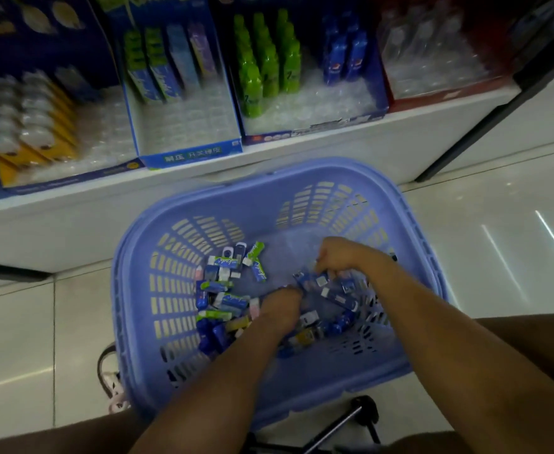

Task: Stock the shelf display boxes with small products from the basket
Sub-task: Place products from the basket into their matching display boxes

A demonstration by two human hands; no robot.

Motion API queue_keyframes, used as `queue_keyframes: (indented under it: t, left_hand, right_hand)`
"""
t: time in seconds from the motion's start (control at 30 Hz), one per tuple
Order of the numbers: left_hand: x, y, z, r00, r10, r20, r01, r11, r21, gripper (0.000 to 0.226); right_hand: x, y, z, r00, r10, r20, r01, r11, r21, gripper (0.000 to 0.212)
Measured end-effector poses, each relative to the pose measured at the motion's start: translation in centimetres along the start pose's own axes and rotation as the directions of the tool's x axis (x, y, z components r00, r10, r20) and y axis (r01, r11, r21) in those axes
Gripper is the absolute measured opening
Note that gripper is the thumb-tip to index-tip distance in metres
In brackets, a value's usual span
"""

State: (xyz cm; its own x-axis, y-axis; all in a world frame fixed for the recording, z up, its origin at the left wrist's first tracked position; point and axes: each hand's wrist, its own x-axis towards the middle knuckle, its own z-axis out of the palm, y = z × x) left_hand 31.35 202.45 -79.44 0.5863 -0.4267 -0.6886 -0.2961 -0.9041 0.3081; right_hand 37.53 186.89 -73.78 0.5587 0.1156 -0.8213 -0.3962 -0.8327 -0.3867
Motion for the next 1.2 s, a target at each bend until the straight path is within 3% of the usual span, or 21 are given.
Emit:
queue_keyframes:
  t: [0.1,0.13,0.2,0.3,0.4,0.43,0.5,0.6,0.67,0.73,0.8,0.97,1.03,1.2]
  left_hand:
    - [0.8,0.3,0.5,1.0,-0.028,0.006,0.028,0.999,0.029,0.031]
    - [1.1,0.2,0.6,0.999,-0.045,0.021,0.045,0.999,0.027,0.029]
    - [1.6,0.0,0.6,0.989,-0.098,0.108,0.097,0.995,0.01,0.028]
    - [1.7,-0.1,0.4,0.973,-0.131,0.189,0.151,0.984,-0.096,0.03]
    - [1.0,-0.8,-0.3,0.99,-0.108,0.086,0.127,0.955,-0.268,0.016]
    - [0.7,-1.2,-0.9,0.992,-0.119,0.032,0.123,0.929,-0.349,0.023]
    - [0.1,-2.0,-3.0,0.991,-0.135,-0.021,0.103,0.84,-0.533,0.035]
    - [-1.6,-2.8,-7.8,0.987,-0.149,-0.065,0.038,0.6,-0.799,0.032]
    - [-3.2,-3.4,-10.9,0.983,-0.155,-0.098,-0.013,0.475,-0.88,0.025]
    - [-5.4,-3.9,-13.8,0.976,-0.144,-0.163,-0.081,0.454,-0.887,0.02]
    - [-8.1,-4.4,-16.2,0.955,-0.141,-0.261,-0.179,0.428,-0.886,0.022]
    - [-14.5,-5.6,-19.6,0.89,-0.119,-0.439,-0.421,0.152,-0.894,0.015]
    - [-16.4,-6.6,-20.2,0.837,-0.197,-0.51,-0.502,0.095,-0.86,0.018]
    - [-19.0,-10.1,-21.0,0.631,-0.485,-0.605,-0.65,0.093,-0.754,0.026]
  right_hand:
    - [-1.1,-0.5,-1.6,0.994,-0.088,-0.072,0.107,0.938,0.33,0.006]
    - [-1.4,-0.8,-2.0,0.993,-0.106,-0.055,0.119,0.902,0.415,0.014]
    - [-1.7,-1.1,-2.5,0.988,-0.153,0.017,0.124,0.858,0.499,0.027]
    - [-1.9,-0.9,-2.7,0.965,-0.259,0.038,0.182,0.768,0.614,0.027]
    - [-2.3,-0.8,-3.0,0.941,-0.338,0.016,0.213,0.63,0.747,0.031]
    - [-2.6,-0.8,-3.2,0.93,-0.367,0.007,0.234,0.608,0.759,0.032]
    - [-3.5,-1.3,-3.7,0.919,-0.395,-0.019,0.278,0.61,0.742,0.029]
    - [-5.5,-2.9,-4.4,0.931,-0.343,-0.127,0.34,0.684,0.646,0.02]
    - [-7.0,-4.4,-4.7,0.924,-0.279,-0.26,0.38,0.743,0.551,0.041]
    - [-8.2,-5.7,-5.0,0.885,-0.246,-0.395,0.427,0.767,0.479,0.051]
    - [-9.3,-6.8,-5.1,0.838,-0.28,-0.469,0.498,0.745,0.444,0.047]
    - [-11.5,-10.8,-5.6,0.733,-0.429,-0.528,0.671,0.582,0.459,0.02]
    - [-12.1,-12.9,-5.9,0.668,-0.452,-0.591,0.734,0.533,0.422,0.012]
    - [-12.4,-20.1,-6.9,0.521,-0.445,-0.728,0.824,0.486,0.292,0.012]
